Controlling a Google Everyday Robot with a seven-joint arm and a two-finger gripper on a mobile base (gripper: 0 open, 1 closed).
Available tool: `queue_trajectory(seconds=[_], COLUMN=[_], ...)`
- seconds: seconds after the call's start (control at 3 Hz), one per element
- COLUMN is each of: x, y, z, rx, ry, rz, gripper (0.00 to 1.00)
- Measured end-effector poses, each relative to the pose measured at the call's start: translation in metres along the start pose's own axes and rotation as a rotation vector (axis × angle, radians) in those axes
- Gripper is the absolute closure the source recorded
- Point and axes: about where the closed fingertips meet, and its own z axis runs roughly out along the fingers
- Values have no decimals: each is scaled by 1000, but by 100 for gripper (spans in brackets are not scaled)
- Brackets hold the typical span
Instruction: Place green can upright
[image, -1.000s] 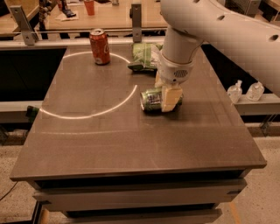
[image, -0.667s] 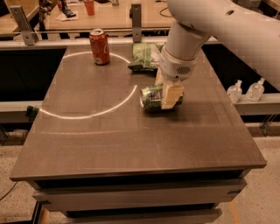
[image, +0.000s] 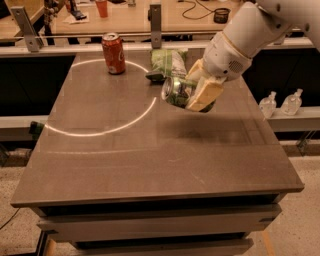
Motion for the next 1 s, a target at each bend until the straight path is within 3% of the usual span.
queue_trajectory(seconds=[0.33,0.67,1.0], x=[-11,-20,-23], y=[3,7,10], z=[-22,-30,-34], rx=[4,-31,-66], ry=[-238,-503,-703], rz=[46,90,121], gripper=[100,100,100])
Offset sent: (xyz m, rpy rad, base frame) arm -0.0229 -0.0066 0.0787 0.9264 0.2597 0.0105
